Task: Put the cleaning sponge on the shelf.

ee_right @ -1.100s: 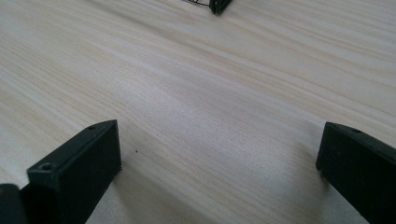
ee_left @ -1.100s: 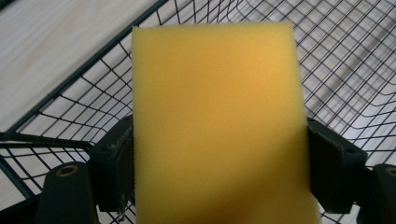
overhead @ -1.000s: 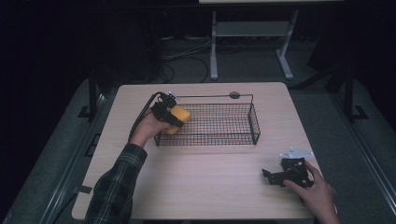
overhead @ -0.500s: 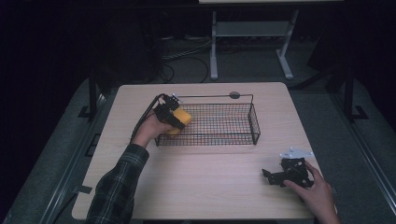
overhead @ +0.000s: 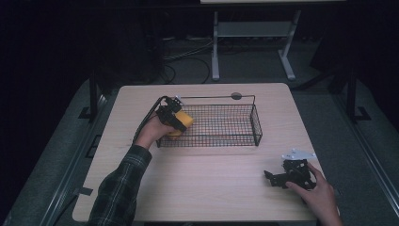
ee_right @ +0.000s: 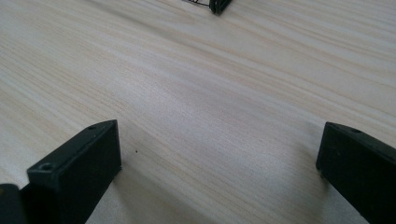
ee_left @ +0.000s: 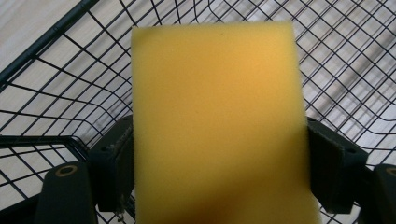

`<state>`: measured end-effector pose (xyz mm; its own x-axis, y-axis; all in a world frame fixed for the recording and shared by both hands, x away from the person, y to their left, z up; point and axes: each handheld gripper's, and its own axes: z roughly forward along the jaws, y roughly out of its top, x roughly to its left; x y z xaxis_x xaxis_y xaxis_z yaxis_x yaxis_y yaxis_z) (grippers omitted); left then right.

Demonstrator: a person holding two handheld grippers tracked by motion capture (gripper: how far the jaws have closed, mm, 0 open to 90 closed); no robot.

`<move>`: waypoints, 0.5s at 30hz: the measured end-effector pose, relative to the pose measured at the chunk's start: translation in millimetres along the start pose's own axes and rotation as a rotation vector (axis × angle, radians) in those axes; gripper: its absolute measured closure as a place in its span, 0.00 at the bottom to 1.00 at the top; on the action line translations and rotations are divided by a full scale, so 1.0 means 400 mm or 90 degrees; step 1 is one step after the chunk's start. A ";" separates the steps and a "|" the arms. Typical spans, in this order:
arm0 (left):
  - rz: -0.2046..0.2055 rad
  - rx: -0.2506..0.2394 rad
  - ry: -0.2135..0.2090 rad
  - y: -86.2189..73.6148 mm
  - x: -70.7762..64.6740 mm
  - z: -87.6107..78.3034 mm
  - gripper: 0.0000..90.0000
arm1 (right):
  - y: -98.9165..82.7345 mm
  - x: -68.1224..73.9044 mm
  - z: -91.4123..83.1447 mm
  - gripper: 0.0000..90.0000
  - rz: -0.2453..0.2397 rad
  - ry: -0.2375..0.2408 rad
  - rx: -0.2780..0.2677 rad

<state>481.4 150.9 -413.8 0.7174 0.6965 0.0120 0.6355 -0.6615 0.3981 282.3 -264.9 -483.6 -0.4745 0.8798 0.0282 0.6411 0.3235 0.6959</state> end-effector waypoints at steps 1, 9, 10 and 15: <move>-0.001 0.001 0.001 0.000 0.000 0.000 0.24 | 0.000 0.000 0.000 0.00 0.000 0.000 0.000; -0.003 0.004 -0.004 -0.001 0.002 0.002 0.24 | 0.000 0.000 0.000 0.00 0.000 0.000 0.000; -0.004 0.006 -0.004 -0.001 0.002 0.003 0.24 | 0.000 0.000 0.000 0.00 0.000 0.000 0.000; -0.003 0.008 -0.005 -0.001 0.001 0.003 0.23 | 0.000 0.000 0.000 0.00 0.000 0.000 0.000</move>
<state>481.7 151.0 -415.2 0.7162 0.6979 0.0029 0.6428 -0.6613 0.3866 282.3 -264.9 -483.5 -0.4745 0.8798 0.0279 0.6410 0.3237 0.6959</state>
